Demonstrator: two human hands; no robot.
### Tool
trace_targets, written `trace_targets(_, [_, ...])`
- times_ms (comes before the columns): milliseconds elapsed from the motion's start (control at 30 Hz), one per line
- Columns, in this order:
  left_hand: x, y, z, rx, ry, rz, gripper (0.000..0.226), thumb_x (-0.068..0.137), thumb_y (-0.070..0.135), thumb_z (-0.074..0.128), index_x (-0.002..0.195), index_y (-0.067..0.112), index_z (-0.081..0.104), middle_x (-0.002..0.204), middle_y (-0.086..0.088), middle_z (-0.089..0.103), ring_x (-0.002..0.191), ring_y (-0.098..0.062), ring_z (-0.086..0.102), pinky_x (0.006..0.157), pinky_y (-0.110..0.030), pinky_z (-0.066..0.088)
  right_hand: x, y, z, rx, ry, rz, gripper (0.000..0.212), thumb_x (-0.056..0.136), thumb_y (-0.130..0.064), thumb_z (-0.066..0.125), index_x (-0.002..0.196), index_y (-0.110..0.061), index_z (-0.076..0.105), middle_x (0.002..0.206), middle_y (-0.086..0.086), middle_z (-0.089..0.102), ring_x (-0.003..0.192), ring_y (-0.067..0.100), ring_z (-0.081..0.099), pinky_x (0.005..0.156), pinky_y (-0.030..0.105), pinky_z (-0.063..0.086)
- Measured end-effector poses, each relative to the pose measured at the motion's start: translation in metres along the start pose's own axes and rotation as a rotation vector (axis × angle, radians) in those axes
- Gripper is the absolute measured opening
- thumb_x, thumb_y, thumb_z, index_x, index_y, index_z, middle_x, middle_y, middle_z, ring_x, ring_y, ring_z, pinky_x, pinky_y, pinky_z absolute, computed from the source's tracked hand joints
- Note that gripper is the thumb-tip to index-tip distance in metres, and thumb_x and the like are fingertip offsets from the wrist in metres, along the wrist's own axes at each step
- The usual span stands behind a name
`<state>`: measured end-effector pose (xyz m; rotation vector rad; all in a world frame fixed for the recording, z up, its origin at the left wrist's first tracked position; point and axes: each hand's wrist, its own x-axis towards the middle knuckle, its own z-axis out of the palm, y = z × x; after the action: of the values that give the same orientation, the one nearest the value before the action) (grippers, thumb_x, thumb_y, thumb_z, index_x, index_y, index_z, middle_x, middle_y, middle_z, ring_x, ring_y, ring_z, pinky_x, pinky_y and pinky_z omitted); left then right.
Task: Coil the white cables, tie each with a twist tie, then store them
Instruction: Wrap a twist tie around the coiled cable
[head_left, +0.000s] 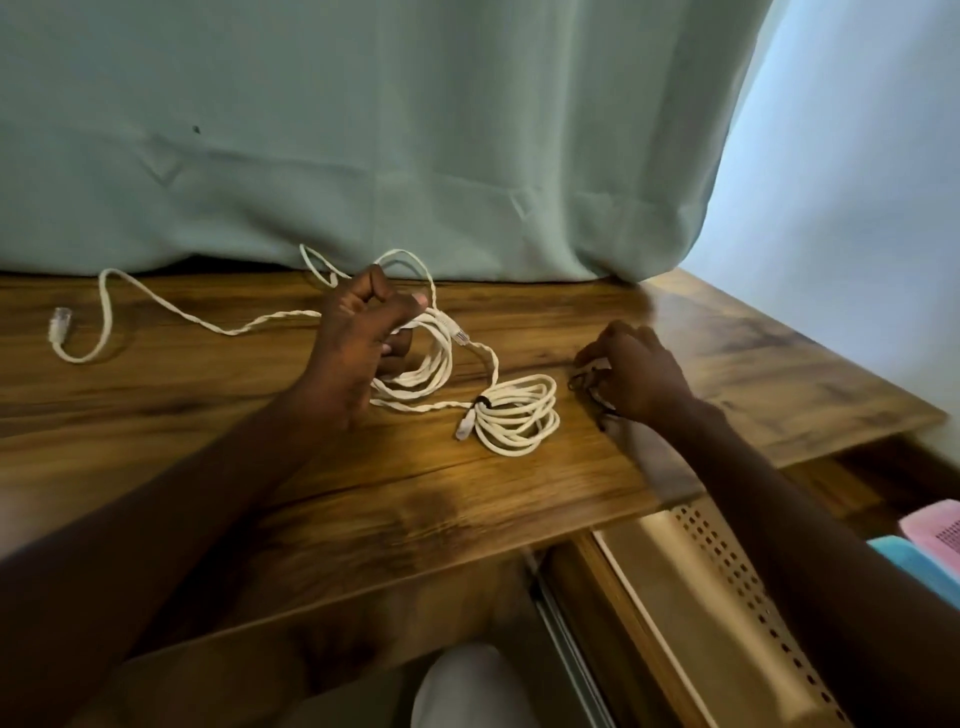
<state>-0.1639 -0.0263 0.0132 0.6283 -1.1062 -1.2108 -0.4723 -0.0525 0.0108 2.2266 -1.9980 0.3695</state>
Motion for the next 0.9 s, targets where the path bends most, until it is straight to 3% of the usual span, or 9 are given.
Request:
trace_targets(133, [-0.002,-0.002,0.001,0.040,-0.007,-0.014,0.044,0.097,0.004,0.064,0.066,0.024,0.040,0.054,0.009,0.039,0.041,-0.004,0.027,0.041,-0.014,0.020,0.008,-0.008,-0.004,-0.045,-0.042,-0.062,0.024,0.088,-0.022,0.071,0.109,-0.032,0.077,0.119,0.001,0.059,0.121,0.030,0.050,0.092,0.040,0.049])
trace_targets(267, [0.000,-0.003,-0.005,0.046,-0.007,-0.035,0.042,0.096,0.005,0.064,0.069,0.024,0.039,0.056,0.007,0.039,0.042,-0.005,0.026,0.040,-0.015,0.018,0.012,-0.010,-0.003,-0.063,-0.022,-0.070,0.011,0.087,-0.029,0.076,0.097,-0.025,0.076,0.108,0.001,0.065,0.113,0.028,0.056,0.076,0.033,0.042])
trace_targets(400, [0.000,-0.002,-0.004,0.051,-0.001,-0.041,0.041,0.097,0.005,0.064,0.070,0.023,0.039,0.055,0.009,0.042,0.042,-0.005,0.026,0.039,-0.015,0.018,0.009,-0.012,-0.006,0.122,0.056,-0.004,0.016,0.084,-0.014,0.069,0.094,-0.024,0.075,0.099,-0.001,0.073,0.096,0.023,0.066,0.075,0.034,0.053])
trace_targets(533, [0.000,-0.001,-0.005,0.041,-0.003,-0.044,0.040,0.097,0.004,0.063,0.071,0.022,0.038,0.056,0.011,0.049,0.042,-0.005,0.027,0.040,-0.015,0.019,0.011,-0.014,-0.014,0.276,0.154,0.006,0.018,0.088,-0.008,0.071,0.092,-0.024,0.077,0.085,-0.011,0.070,0.075,-0.001,0.060,0.065,0.014,0.043])
trace_targets(667, [0.003,-0.004,-0.011,0.042,-0.003,-0.036,0.039,0.096,0.007,0.066,0.071,0.024,0.040,0.061,0.003,0.041,0.043,-0.006,0.026,0.040,-0.015,0.019,0.017,-0.008,-0.026,0.364,0.092,0.018,0.010,0.085,-0.010,0.079,0.089,-0.019,0.082,0.082,-0.011,0.072,0.073,-0.008,0.059,0.072,0.014,0.047])
trace_targets(800, [0.006,-0.005,-0.015,0.052,0.005,-0.033,0.040,0.096,0.007,0.066,0.070,0.023,0.040,0.061,0.002,0.040,0.043,-0.006,0.026,0.041,-0.016,0.019,0.019,-0.002,-0.037,0.422,-0.015,0.062,0.011,0.086,-0.008,0.079,0.088,-0.018,0.083,0.081,-0.009,0.075,0.063,-0.005,0.061,0.065,0.015,0.047])
trace_targets(900, [0.008,-0.005,-0.015,0.055,0.011,-0.028,0.041,0.097,0.007,0.066,0.071,0.023,0.039,0.058,0.005,0.039,0.044,-0.007,0.026,0.043,-0.018,0.016,0.018,-0.003,-0.047,0.384,0.004,0.049,0.012,0.090,-0.009,0.074,0.091,-0.017,0.083,0.080,-0.014,0.073,0.072,-0.005,0.061,0.069,0.016,0.044])
